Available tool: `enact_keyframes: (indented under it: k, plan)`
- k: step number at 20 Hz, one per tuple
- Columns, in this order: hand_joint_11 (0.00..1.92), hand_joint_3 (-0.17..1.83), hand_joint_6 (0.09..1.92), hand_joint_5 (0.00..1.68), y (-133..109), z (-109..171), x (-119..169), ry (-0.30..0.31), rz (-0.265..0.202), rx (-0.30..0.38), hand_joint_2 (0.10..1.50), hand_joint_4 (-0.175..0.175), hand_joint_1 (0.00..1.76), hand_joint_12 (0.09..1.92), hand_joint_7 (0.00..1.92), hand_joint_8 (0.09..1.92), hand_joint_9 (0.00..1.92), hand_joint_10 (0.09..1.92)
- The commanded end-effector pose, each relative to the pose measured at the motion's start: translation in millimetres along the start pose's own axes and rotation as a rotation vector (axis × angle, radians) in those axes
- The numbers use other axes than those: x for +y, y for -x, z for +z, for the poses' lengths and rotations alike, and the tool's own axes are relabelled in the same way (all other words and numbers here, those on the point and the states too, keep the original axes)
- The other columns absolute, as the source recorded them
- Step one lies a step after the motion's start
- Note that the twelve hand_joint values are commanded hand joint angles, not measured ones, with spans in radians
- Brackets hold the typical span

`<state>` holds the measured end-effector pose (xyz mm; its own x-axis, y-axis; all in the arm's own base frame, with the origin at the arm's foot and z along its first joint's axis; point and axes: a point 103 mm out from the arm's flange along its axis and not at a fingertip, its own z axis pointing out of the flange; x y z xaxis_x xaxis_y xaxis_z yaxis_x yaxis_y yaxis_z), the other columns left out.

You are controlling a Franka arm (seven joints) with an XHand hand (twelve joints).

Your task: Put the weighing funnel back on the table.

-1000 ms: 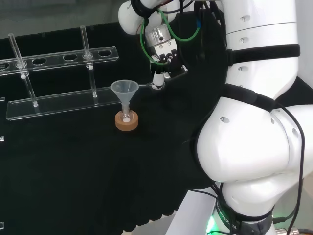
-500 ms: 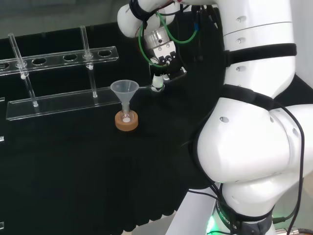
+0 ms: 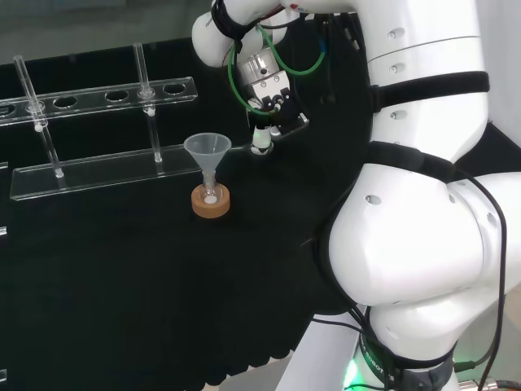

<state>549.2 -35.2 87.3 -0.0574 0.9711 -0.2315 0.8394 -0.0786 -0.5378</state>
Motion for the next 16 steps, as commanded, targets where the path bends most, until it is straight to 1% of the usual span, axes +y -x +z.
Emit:
enact_keyframes:
  k: [1,4,6,7,8,9,11,12,14,16]
  plan:
    - [0.74,0.61,0.86,1.15,-1.3,-0.1,-0.5,0.01,0.0,-0.022,0.73,0.175,1.09,1.07,0.52,0.68,0.92,0.34]
    - [0.74,0.46,0.85,1.13,-1.1,-0.3,-1.7,0.013,-0.002,-0.024,0.81,0.175,1.07,1.08,0.51,0.69,0.91,0.35]
    - [0.72,0.33,0.87,1.09,-0.9,-0.5,-3.1,0.01,-0.008,-0.006,0.89,0.175,1.06,1.09,0.48,0.7,0.89,0.36]
    - [0.7,0.3,0.84,1.03,-1.2,-0.6,-3.7,0.005,-0.011,0.003,0.88,0.134,1.02,1.1,0.47,0.69,0.87,0.38]
    - [0.68,0.34,0.81,0.95,-1.8,-0.6,-4.0,-0.002,-0.013,0.006,0.83,0.092,0.99,1.11,0.45,0.69,0.85,0.39]
    - [0.66,0.42,0.8,0.87,-2.5,-0.4,-3.8,-0.02,-0.016,0.008,0.78,0.061,0.97,1.12,0.42,0.69,0.82,0.41]
    - [0.59,0.54,0.77,0.64,-3.2,1.0,-3.2,-0.055,-0.019,0.009,0.69,0.018,0.94,1.16,0.33,0.69,0.72,0.45]
    - [0.55,0.57,0.73,0.55,-3.5,2.2,-2.8,-0.075,-0.021,0.011,0.66,0.007,0.93,1.19,0.29,0.69,0.67,0.47]
    - [0.45,0.6,0.59,0.41,-3.9,5.3,-2.6,-0.115,-0.022,0.012,0.62,-0.005,0.9,1.24,0.2,0.67,0.56,0.53]
    - [0.35,0.61,0.42,0.33,-3.6,6.6,-4.0,-0.132,-0.024,0.013,0.61,-0.009,0.87,1.29,0.12,0.65,0.44,0.59]
